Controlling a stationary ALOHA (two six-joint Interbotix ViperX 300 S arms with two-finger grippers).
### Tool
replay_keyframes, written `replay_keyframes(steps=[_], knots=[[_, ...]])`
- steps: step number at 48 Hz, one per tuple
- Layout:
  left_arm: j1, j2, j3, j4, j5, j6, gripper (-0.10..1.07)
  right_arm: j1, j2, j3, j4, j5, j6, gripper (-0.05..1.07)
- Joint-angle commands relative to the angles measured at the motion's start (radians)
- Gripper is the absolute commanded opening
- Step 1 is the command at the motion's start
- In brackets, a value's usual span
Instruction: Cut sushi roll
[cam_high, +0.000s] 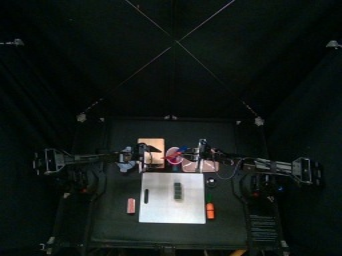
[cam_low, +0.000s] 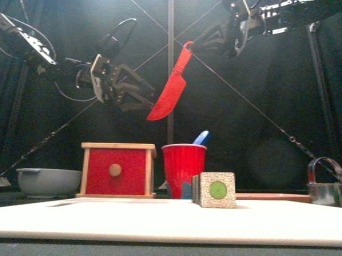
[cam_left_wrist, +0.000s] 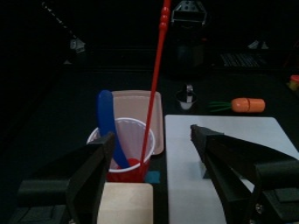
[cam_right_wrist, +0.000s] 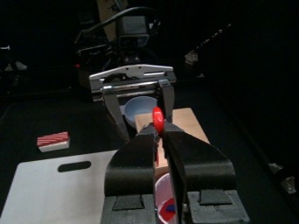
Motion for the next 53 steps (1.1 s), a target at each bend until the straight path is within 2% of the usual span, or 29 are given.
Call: replay_keyframes(steps=[1,17,30,45,53], knots=[[-0.005,0.028,-0.041,-0.003,-0.017,0.002,0.99,0.012,-0.02,-0.011,0.002,-0.011,0.0,0.38],[-0.008,0.127,-0.106,-0.009,-0.018,0.002,0.94,0.043,-0.066,0.025,0.009,-0.043,0.002,0.38],[-0.014,0.13,-0.106,-0.029,-0.018,0.002,0.68,0.055,-0.127,0.089,0.029,-0.087,0.002,0.38],[-0.048,0.127,-0.107,-0.018,-0.014,0.003,0.44,0.067,-0.101,0.121,0.04,-0.087,0.002,0.38],[-0.087,0.109,-0.086,-0.006,0.014,0.002,0.37,0.087,-0.075,0.166,0.063,-0.072,0.002,0.38]])
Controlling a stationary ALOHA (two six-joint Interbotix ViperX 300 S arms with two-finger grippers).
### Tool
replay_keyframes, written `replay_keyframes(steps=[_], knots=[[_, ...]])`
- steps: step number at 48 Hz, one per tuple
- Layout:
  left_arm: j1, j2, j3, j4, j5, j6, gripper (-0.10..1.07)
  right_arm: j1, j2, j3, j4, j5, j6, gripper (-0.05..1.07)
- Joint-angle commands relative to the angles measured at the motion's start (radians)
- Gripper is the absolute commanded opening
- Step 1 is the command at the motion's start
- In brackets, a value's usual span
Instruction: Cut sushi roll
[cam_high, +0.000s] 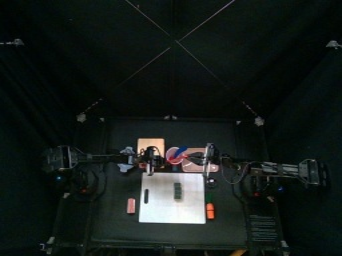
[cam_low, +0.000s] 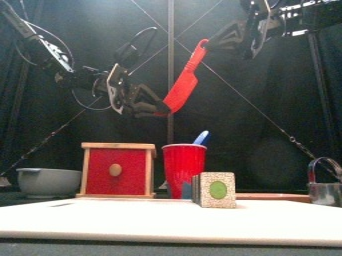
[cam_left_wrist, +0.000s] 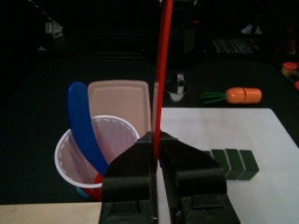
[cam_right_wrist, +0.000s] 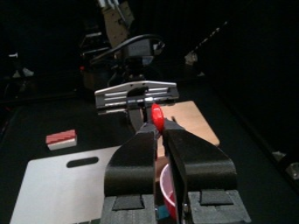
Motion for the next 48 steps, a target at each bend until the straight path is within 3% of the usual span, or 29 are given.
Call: replay_keyframes(steps=[1,17,33,41,48], knots=[[-0.029,-0.029,-0.005,-0.002,0.015,-0.005,0.37,0.021,0.028,0.014,0.02,0.018,-0.002,0.38],[-0.137,-0.094,0.032,-0.052,0.216,-0.009,0.36,0.075,0.11,0.106,0.207,0.067,-0.003,0.39],[-0.163,-0.094,0.023,-0.084,0.25,-0.009,0.36,0.121,0.21,0.103,0.247,0.103,-0.002,0.41],[-0.179,-0.097,0.02,-0.086,0.275,-0.009,0.36,0.143,0.216,0.1,0.267,0.103,0.0,0.54],[-0.196,-0.098,0.011,-0.086,0.313,-0.009,0.36,0.143,0.219,0.1,0.29,0.103,0.0,0.74]])
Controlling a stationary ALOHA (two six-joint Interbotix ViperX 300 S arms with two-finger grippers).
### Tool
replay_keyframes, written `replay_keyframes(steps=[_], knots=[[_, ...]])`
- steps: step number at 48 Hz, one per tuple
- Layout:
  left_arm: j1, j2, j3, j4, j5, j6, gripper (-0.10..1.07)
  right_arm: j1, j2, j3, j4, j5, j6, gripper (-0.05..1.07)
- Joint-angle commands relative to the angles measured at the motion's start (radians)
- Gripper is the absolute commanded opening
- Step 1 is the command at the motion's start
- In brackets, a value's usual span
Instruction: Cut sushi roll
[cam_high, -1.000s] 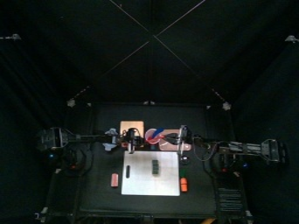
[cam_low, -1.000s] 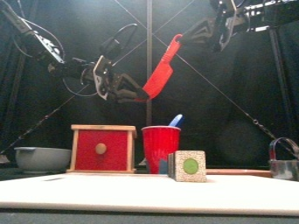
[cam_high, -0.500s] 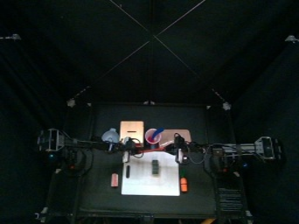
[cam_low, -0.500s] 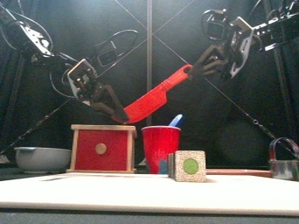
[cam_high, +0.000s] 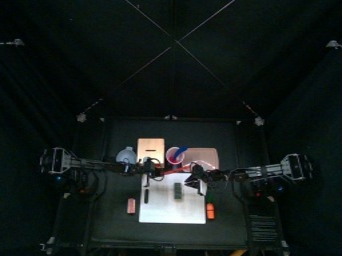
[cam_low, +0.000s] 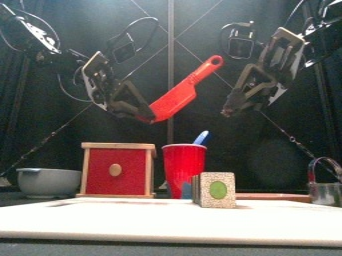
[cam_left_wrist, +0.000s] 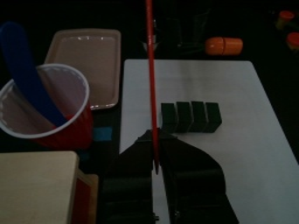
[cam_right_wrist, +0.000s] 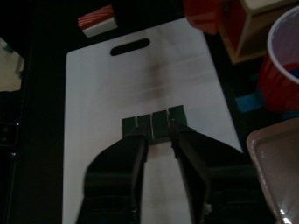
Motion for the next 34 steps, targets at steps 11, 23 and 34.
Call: replay_keyframes(steps=[11,23,34], knots=[[-0.044,-0.012,-0.017,-0.003,0.074,0.003,0.36,0.002,-0.032,-0.008,0.017,-0.006,-0.003,0.94],[-0.123,-0.038,0.002,-0.02,0.25,0.005,0.36,-0.021,-0.11,0.026,-0.008,0.0,-0.005,0.95],[-0.137,-0.04,-0.057,-0.018,0.445,0.011,0.36,-0.037,-0.098,-0.018,-0.049,0.037,-0.005,0.95]])
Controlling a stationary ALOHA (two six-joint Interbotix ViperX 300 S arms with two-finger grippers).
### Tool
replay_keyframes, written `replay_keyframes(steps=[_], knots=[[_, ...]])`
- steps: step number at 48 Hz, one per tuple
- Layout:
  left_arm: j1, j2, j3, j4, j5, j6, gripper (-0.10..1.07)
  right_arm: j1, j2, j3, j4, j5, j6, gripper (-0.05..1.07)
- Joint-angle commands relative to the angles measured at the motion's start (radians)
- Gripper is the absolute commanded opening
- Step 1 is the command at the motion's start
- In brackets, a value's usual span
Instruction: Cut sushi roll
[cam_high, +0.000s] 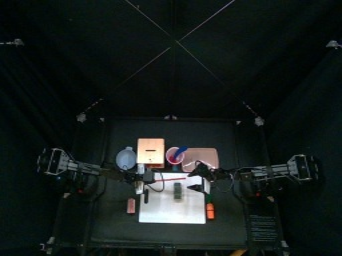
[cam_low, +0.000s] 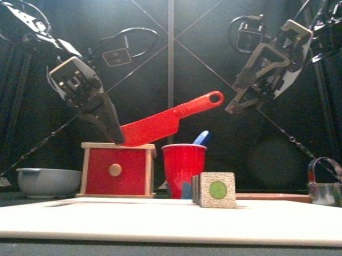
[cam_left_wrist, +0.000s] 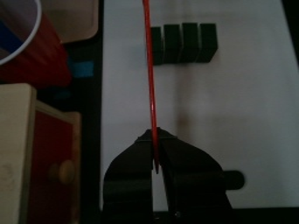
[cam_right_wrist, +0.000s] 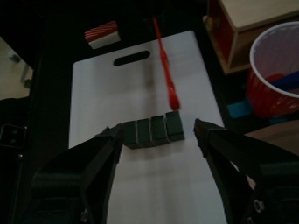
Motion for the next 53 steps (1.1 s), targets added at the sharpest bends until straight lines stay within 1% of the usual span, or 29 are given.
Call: replay_keyframes(steps=[1,8,14,18,23,28,31,36,43,53], knots=[[-0.005,-0.008,-0.054,0.0,0.055,0.002,0.36,-0.005,0.008,-0.046,-0.025,0.015,-0.003,0.95],[-0.021,0.014,-0.086,-0.002,0.095,0.006,0.36,-0.026,0.037,-0.084,-0.091,0.049,-0.003,0.95],[-0.043,0.034,-0.106,-0.017,0.098,0.008,0.36,-0.083,0.041,-0.107,-0.166,0.095,-0.002,0.95],[-0.049,0.037,-0.11,-0.031,0.104,0.008,0.36,-0.12,0.034,-0.12,-0.192,0.152,-0.002,0.95],[-0.051,0.037,-0.107,-0.041,0.112,0.008,0.36,-0.163,0.025,-0.126,-0.199,0.233,0.005,0.95],[-0.052,0.04,-0.11,-0.048,0.114,0.008,0.36,-0.17,0.028,-0.133,-0.218,0.253,0.038,0.95],[-0.052,0.046,-0.117,-0.044,0.112,0.008,0.36,-0.169,0.035,-0.143,-0.252,0.258,0.063,0.95],[-0.052,0.075,-0.14,-0.044,0.114,0.009,0.36,-0.169,0.051,-0.158,-0.333,0.27,0.123,0.95],[-0.051,0.109,-0.166,-0.048,0.117,0.012,0.36,-0.149,0.084,-0.187,-0.456,0.313,0.265,0.95],[-0.044,0.127,-0.192,-0.043,0.114,0.015,0.36,-0.106,0.106,-0.196,-0.695,0.344,0.508,0.94]])
